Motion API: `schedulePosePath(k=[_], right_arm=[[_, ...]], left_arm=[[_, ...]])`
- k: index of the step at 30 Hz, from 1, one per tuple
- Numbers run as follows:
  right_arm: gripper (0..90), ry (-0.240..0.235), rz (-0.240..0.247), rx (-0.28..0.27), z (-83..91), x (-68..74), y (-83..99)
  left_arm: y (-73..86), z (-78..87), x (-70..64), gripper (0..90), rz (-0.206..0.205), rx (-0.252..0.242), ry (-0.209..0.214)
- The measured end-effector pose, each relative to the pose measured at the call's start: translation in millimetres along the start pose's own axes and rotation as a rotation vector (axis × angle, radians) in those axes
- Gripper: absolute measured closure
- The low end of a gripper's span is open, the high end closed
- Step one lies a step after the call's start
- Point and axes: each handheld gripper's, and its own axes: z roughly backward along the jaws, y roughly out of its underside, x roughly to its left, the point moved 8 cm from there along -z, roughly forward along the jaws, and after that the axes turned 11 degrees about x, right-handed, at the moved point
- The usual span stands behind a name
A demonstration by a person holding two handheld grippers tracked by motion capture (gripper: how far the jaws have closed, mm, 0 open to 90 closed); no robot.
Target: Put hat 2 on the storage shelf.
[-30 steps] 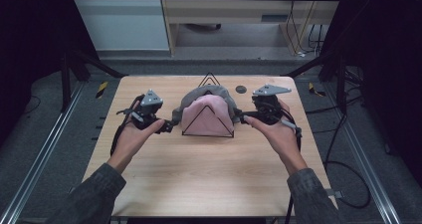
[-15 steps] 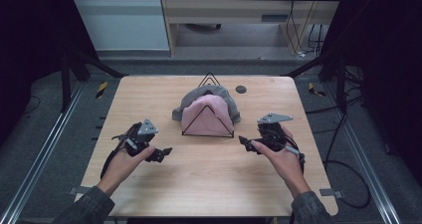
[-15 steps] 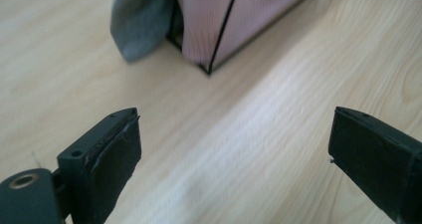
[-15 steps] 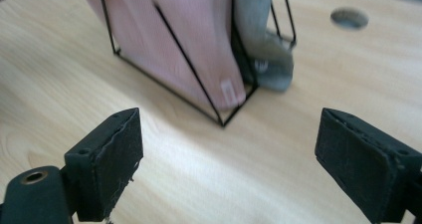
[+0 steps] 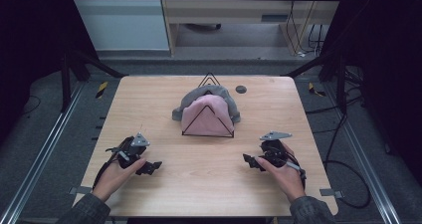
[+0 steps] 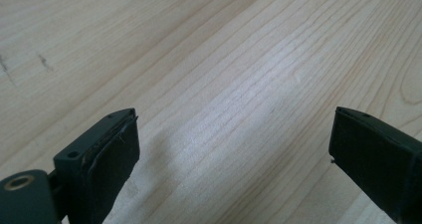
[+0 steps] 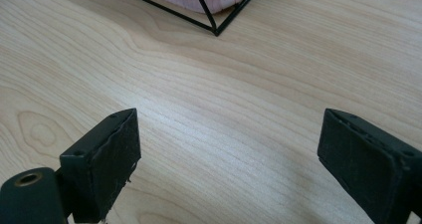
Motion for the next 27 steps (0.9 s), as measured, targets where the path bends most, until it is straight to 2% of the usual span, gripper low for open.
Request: schedulePosePath(k=[11,14,18,22,26,27], right_arm=[[9.1,-0.006,-0.01,0.038,-8.5,-1.9,10.8],[8.9,-0.001,-0.004,0.048,-11.0,-1.6,12.5],[7.7,-0.006,-0.007,0.072,-16.3,0.5,16.1],[4.9,0.025,0.02,0.075,-19.3,3.3,18.2],[2.7,0.083,0.086,0.056,-23.6,6.3,21.4],[2.7,0.088,0.081,0.047,-23.8,6.4,21.5]], left_arm=[[9.1,-8.6,-2.9,4.6,-0.02,0.055,-0.011],[10.4,-10.2,-5.6,3.4,-0.018,0.067,0.001],[9.1,-12.3,-10.5,0.9,-0.019,0.06,0.001],[8.6,-13.2,-11.5,0.0,-0.012,0.053,0.003],[9.0,-13.2,-11.6,0.0,-0.012,0.042,0.004],[9.0,-13.2,-11.6,0.0,-0.013,0.042,0.004]])
